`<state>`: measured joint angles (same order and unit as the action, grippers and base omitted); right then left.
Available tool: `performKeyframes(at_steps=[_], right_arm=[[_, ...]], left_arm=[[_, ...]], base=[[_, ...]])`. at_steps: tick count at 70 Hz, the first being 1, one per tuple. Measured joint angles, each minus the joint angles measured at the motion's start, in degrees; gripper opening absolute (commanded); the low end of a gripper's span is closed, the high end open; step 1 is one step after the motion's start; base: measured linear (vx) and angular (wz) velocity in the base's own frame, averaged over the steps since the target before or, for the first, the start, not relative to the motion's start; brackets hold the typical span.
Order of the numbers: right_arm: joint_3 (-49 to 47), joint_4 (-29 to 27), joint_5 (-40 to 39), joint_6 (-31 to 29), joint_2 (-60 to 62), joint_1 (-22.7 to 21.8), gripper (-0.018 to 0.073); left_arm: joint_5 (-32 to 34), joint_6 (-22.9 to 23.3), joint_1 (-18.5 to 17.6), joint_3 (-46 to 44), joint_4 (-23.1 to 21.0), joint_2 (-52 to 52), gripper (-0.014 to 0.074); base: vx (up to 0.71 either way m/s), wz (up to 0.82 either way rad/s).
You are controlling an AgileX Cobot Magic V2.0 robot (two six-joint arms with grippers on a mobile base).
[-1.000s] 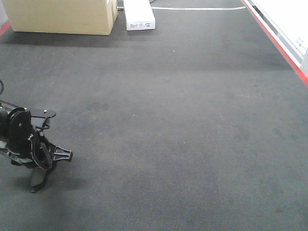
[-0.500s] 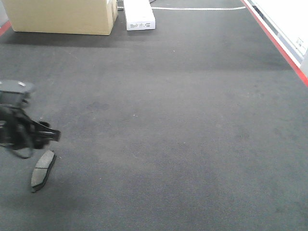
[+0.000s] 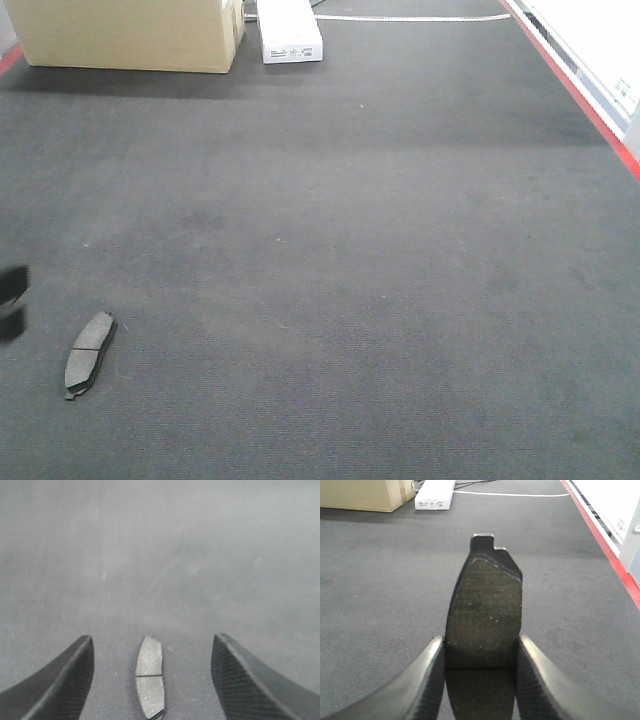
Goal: Move and align brake pads A on conveyor
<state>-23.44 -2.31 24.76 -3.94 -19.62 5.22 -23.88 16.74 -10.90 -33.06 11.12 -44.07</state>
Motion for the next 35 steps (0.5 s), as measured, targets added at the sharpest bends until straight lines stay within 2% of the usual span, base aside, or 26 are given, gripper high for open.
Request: performKeyframes(at_steps=[18, 35], right_arm=[[0.0, 0.0, 0.0, 0.0, 0.0, 0.0, -0.001], [0.0, 0.0, 0.0, 0.0, 0.0, 0.0, -0.001]], left_arm=[[5.06, -1.02, 0.0, 10.9, 0.05, 17.63, 0.047], [6.52, -1.08, 0.0, 13.41, 0.05, 25.93, 0.047]], base=[[0.0, 0.0], [0.0, 0.0]])
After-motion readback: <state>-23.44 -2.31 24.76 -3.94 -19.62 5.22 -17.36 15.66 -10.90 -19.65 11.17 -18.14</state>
